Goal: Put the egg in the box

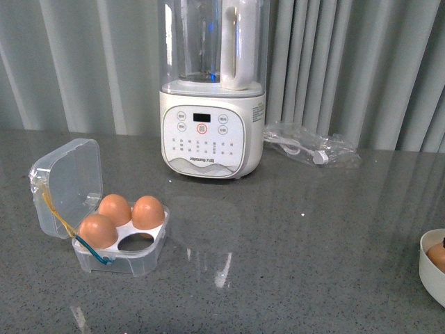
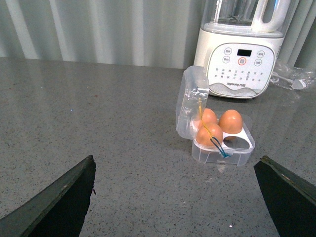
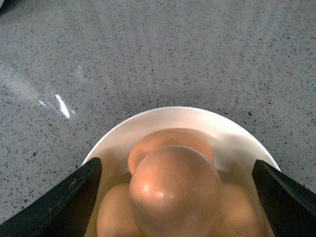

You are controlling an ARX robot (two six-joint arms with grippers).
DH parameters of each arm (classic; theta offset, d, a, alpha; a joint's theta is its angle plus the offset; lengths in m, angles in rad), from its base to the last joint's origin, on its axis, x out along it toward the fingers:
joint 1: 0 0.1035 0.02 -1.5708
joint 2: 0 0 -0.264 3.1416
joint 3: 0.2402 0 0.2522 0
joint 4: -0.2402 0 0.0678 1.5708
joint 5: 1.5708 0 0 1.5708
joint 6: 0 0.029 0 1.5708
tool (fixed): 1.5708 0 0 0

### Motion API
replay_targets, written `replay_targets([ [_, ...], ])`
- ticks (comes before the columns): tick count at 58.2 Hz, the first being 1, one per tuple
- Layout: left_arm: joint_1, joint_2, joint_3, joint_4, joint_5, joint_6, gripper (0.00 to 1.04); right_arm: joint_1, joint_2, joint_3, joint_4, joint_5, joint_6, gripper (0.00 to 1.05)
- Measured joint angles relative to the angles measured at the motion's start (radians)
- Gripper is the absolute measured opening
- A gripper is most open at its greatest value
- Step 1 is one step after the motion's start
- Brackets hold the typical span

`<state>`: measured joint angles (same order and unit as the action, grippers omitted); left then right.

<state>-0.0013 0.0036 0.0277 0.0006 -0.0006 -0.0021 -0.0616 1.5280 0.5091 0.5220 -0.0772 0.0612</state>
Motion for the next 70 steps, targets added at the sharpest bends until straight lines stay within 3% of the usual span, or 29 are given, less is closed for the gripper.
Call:
replay_targets([
  [15,0.000,0.000,0.000,0.000,0.000,0.000,0.98,0.014,-0.041,-0.013,-0.011,-0.002,-0.017,0.43],
  [29,0.000,0.000,0.000,0.000,0.000,0.000,0.98,0.074,-0.176,-0.024,-0.087,0.009,-0.021,0.42],
  [41,0.000,0.000,0.000,0.000,0.000,0.000,0.98,0.298,-0.259,0.048,-0.091,0.041,-0.025,0.42],
  [52,0.000,0.000,0.000,0.000,0.000,0.000,0.98,0.433,-0.144,0.108,-0.067,-0.112,-0.056,0.42],
  [70,0.000,0.000,0.000,0.000,0.000,0.000,0.98,0.449,0.008,0.184,0.046,-0.261,-0.091,0.42],
])
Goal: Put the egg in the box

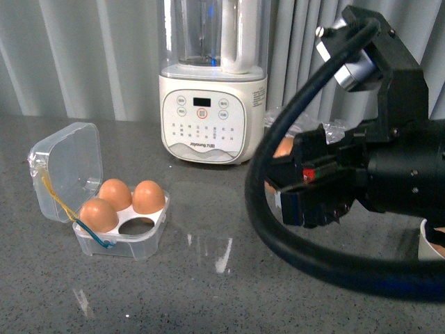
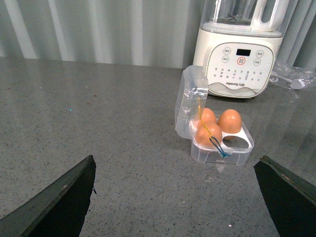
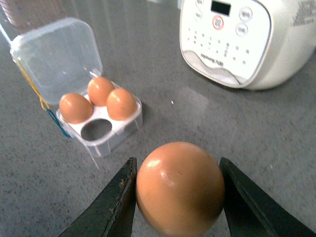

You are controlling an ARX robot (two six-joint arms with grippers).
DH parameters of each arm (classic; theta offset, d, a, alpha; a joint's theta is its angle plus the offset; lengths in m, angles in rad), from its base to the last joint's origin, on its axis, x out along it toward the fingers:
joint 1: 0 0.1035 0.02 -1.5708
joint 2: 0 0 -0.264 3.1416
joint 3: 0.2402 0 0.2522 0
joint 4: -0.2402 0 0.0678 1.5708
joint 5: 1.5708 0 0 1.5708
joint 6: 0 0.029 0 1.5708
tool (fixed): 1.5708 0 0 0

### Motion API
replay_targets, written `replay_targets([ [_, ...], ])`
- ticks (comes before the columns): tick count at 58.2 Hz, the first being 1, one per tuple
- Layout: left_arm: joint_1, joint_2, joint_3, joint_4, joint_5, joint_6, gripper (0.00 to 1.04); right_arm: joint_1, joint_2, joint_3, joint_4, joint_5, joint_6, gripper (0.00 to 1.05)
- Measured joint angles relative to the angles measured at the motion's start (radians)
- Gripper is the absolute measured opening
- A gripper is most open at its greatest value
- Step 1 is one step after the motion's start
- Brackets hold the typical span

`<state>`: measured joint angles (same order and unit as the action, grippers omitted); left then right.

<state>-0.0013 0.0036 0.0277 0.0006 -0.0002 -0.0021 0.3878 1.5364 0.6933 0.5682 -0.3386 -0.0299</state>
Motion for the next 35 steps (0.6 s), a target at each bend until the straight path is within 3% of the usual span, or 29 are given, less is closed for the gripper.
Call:
replay_targets([
  [4,0.000,0.000,0.000,0.000,0.000,0.000,0.98,0.000,0.026,0.033,0.020,-0.032,0.012,0.42],
  [21,0.000,0.000,0.000,0.000,0.000,0.000,0.98,0.051,0.196,0.220,-0.024,0.023,0.031,0.42],
  [35,0.000,0.000,0.000,0.000,0.000,0.000,0.98,0.109,0.312,0.323,-0.013,-0.002,0.030,0.42],
])
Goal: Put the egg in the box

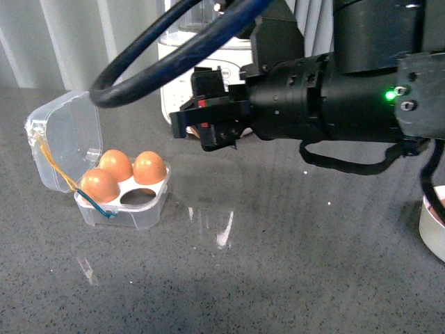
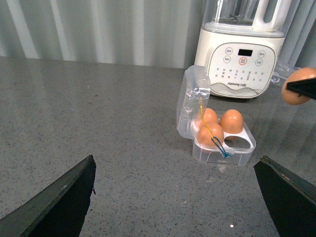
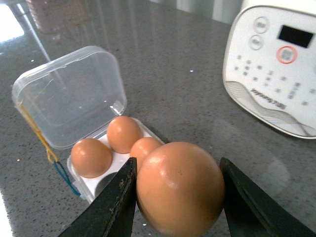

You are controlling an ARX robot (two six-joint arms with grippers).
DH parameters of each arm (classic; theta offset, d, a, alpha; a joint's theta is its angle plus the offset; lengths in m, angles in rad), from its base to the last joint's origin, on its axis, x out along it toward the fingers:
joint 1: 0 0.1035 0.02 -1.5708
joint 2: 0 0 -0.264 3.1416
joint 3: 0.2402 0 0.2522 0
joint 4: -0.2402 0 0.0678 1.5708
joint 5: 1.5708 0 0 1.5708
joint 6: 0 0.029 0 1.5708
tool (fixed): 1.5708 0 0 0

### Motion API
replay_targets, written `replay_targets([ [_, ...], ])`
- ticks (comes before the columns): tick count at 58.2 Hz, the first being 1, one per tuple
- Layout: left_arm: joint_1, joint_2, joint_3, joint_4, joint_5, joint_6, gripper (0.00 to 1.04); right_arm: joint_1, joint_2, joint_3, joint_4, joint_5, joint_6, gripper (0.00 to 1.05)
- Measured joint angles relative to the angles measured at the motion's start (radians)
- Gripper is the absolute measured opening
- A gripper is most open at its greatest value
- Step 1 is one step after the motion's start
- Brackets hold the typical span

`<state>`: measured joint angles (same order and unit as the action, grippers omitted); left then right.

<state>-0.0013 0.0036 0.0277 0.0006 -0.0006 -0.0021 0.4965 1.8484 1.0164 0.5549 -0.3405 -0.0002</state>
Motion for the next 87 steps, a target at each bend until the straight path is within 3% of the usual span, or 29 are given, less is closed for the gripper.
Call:
replay_targets([
  [20,0.000,0.000,0.000,0.000,0.000,0.000,0.98,0.056,0.103,0.033,0.023,-0.082,-0.016,0.42],
  [79,0.000,0.000,0.000,0.000,0.000,0.000,0.98,0.079,0.224,0.163,-0.025,-0.105,-0.051,0.42],
  [87,0.000,0.000,0.000,0.000,0.000,0.000,0.98,0.080,0.226,0.165,-0.034,-0.096,-0.057,0.61],
])
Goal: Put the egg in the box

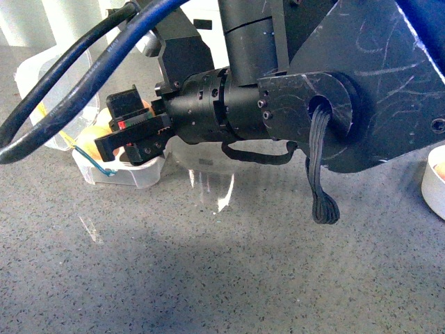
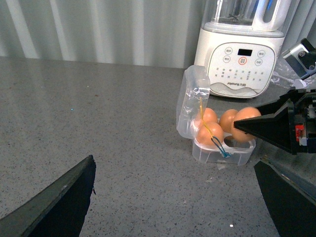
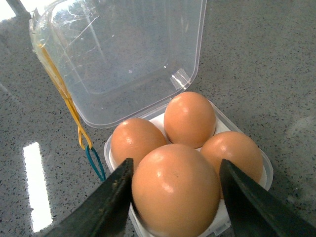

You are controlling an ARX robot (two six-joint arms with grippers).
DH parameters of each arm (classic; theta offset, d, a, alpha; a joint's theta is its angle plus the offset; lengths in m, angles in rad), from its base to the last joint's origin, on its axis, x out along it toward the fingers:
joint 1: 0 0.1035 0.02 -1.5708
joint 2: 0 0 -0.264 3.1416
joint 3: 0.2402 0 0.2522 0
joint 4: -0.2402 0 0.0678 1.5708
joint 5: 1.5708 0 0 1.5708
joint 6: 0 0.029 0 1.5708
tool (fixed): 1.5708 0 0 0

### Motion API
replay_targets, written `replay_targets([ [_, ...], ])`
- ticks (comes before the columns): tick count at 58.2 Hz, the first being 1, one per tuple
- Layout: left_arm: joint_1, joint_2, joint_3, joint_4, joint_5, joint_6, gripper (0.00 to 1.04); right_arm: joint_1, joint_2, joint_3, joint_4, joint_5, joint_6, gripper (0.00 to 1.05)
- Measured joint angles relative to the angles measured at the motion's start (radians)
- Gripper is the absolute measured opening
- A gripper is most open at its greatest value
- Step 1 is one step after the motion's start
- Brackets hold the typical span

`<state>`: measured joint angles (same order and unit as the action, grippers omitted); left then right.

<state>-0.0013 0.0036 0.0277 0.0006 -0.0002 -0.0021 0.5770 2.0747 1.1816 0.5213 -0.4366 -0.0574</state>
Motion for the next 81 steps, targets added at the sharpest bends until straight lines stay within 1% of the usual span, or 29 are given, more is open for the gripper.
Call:
replay_targets([
  [4,0.000,0.000,0.000,0.000,0.000,0.000,0.98,0.001,0.000,0.000,-0.001,0.000,-0.001,0.70],
  [7,0.000,0.000,0.000,0.000,0.000,0.000,0.98,0.002,0.000,0.000,-0.002,0.002,-0.002,0.80],
  [9,0.000,0.000,0.000,0.000,0.000,0.000,0.98,0.002,0.000,0.000,-0.002,0.002,-0.002,0.84],
  [12,0.000,0.000,0.000,0.000,0.000,0.000,0.98,0.003,-0.005,-0.004,-0.002,0.009,-0.002,0.93],
  [15,0.000,0.000,0.000,0.000,0.000,0.000,0.98,0.003,-0.013,-0.012,0.001,0.016,-0.001,0.99],
  [16,0.000,0.000,0.000,0.000,0.000,0.000,0.98,0.003,-0.016,-0.014,0.002,0.017,0.000,0.99],
  [21,0.000,0.000,0.000,0.000,0.000,0.000,0.98,-0.001,-0.044,-0.037,0.014,0.034,0.002,0.97],
  [30,0.000,0.000,0.000,0.000,0.000,0.000,0.98,-0.023,-0.109,-0.089,0.041,0.070,0.016,0.97],
  [42,0.000,0.000,0.000,0.000,0.000,0.000,0.98,-0.134,-0.245,-0.255,0.061,0.164,0.009,0.97],
  [46,0.000,0.000,0.000,0.000,0.000,0.000,0.98,-0.194,-0.295,-0.307,0.068,0.267,-0.017,0.97],
  [47,0.000,0.000,0.000,0.000,0.000,0.000,0.98,-0.215,-0.315,-0.328,0.079,0.317,-0.036,0.97],
  [50,0.000,0.000,0.000,0.000,0.000,0.000,0.98,-0.264,-0.372,-0.380,0.108,0.413,-0.109,0.97],
  [56,0.000,0.000,0.000,0.000,0.000,0.000,0.98,-0.352,-0.526,-0.497,0.182,0.495,-0.236,0.97],
  [63,0.000,0.000,0.000,0.000,0.000,0.000,0.98,-0.388,-0.669,-0.589,0.246,0.521,-0.336,0.97],
  [68,0.000,0.000,0.000,0.000,0.000,0.000,0.98,-0.404,-0.761,-0.646,0.248,0.522,-0.364,0.97],
  [75,0.000,0.000,0.000,0.000,0.000,0.000,0.98,-0.437,-0.892,-0.715,0.226,0.522,-0.371,0.97],
  [81,0.000,0.000,0.000,0.000,0.000,0.000,0.98,-0.470,-0.998,-0.743,0.196,0.518,-0.344,0.97],
])
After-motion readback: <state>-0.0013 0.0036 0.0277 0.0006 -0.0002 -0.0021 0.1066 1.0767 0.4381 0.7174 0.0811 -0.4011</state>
